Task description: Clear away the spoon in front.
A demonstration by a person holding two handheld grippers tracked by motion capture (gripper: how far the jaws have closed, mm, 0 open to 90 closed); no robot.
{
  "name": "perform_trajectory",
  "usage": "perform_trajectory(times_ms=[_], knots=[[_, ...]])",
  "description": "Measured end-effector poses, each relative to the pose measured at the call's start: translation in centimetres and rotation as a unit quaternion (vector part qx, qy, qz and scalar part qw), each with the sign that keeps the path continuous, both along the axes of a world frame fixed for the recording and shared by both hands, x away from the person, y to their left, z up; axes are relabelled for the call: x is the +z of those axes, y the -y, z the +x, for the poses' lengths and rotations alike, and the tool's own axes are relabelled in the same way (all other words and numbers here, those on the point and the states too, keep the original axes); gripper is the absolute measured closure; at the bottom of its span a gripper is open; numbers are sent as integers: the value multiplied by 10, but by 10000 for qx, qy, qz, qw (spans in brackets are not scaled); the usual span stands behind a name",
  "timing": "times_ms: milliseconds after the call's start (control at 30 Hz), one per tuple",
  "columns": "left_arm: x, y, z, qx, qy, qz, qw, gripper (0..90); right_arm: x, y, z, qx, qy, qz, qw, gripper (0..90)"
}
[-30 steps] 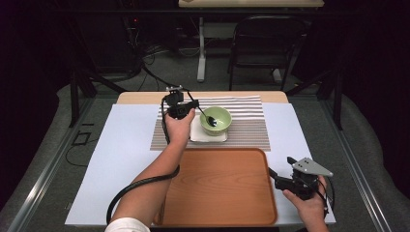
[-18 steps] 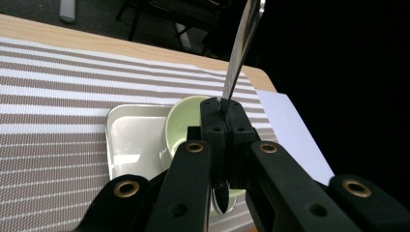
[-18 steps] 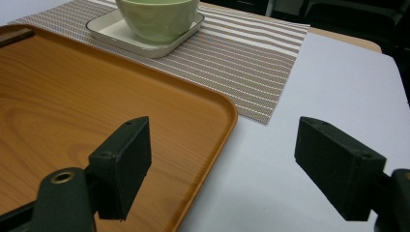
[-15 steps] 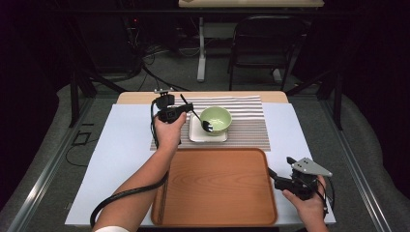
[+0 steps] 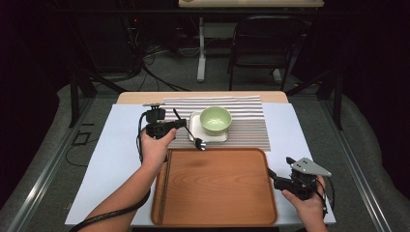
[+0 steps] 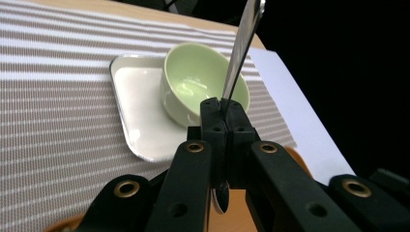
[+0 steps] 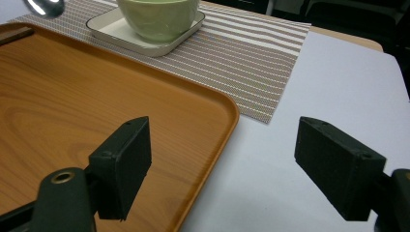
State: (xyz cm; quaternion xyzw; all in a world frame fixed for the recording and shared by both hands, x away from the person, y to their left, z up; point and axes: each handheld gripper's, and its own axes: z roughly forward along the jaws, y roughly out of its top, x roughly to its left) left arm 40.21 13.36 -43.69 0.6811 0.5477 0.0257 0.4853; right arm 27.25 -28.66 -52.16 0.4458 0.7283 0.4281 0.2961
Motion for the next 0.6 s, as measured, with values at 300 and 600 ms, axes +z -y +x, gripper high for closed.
perform_trajectory(times_ms=[300, 600], knots=[[-9, -12, -28, -180, -83, 42, 9998, 897, 0, -1, 0, 4, -21, -11, 10000, 205], [-19, -22, -51, -446, -359, 183, 9982, 897, -1, -1, 0, 5, -26, -20, 10000, 205]])
